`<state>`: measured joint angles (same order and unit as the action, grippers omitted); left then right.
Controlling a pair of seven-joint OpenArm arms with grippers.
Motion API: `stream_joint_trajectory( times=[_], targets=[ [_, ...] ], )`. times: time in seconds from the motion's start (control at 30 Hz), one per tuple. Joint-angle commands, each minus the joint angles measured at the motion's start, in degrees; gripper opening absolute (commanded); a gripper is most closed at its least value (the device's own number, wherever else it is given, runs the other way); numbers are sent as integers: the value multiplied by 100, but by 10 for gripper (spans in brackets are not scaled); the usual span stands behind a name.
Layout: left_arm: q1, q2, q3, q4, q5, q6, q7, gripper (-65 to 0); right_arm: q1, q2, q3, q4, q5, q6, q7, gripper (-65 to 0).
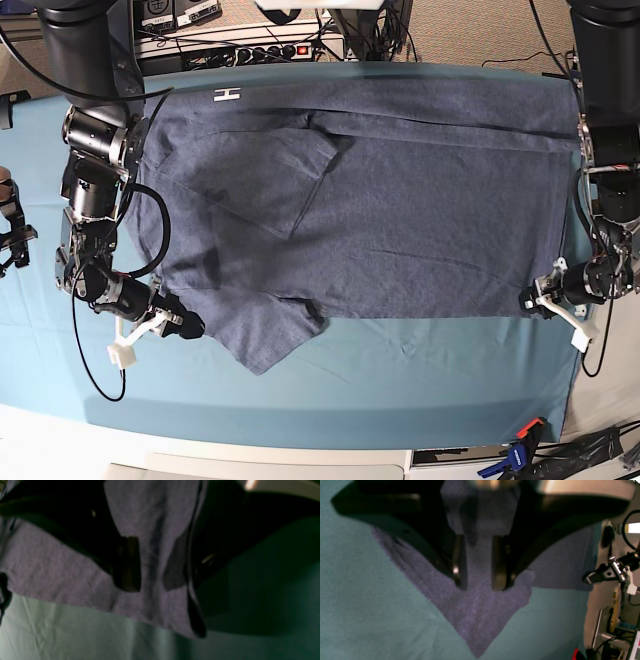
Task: Fold the T-shirt properly
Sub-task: 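Close both grippers on the hem corners of the shirt, then adjust the right gripper's grip on the hem corner, holding with the left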
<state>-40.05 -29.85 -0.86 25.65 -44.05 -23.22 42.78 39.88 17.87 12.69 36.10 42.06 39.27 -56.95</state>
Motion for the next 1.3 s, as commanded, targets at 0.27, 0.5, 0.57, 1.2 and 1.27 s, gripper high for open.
stream_joint_trajectory(
  times=[0.27,0.5,0.57,1.2,1.27],
  targets=[
    [-302,-37,-7,50,31,-66,87,-380,216,57,15,109,144,73,125,-474],
    [-540,-37,-7,50,31,-66,90,-438,214,57,15,109,142,73,120,-474],
    [-553,-37,-7,50,31,-66,90,-458,214,57,15,109,142,73,118,-474],
    [-551,-35,-7,50,31,-92,66,-650,656,197,15,107,-1381,22,988,-473],
    [-551,-35,-7,48,31,-249,48,-650,866,236,15,107,-1930,-120,1340,-473]
  ],
)
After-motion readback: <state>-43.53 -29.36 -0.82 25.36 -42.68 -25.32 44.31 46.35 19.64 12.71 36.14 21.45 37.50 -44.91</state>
